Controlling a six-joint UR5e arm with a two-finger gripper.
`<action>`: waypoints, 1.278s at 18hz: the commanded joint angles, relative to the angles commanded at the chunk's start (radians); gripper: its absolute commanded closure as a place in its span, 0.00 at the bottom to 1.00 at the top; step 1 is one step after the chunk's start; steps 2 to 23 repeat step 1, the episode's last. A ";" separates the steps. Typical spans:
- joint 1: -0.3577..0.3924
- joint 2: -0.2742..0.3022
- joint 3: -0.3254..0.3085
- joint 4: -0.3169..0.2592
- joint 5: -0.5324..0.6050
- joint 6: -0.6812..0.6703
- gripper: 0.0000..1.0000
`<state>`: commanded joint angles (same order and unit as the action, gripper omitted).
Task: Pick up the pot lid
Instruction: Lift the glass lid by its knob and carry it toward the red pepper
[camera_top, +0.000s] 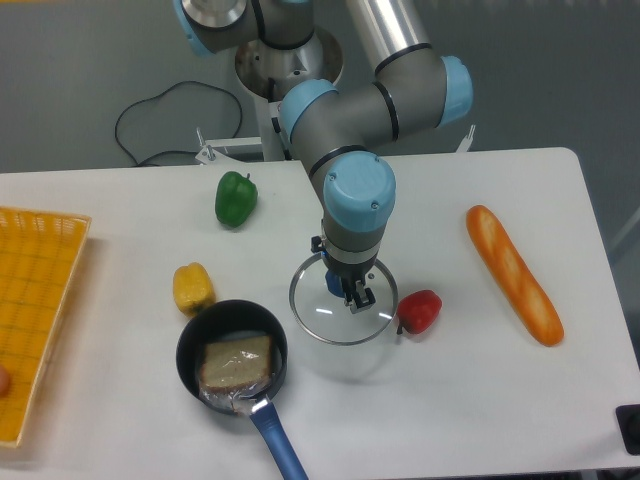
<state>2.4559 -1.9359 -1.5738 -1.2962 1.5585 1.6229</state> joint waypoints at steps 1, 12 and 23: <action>0.005 0.000 -0.003 0.000 -0.003 0.000 0.55; 0.005 0.000 -0.003 0.000 -0.003 0.000 0.55; 0.005 0.000 -0.003 0.000 -0.003 0.000 0.55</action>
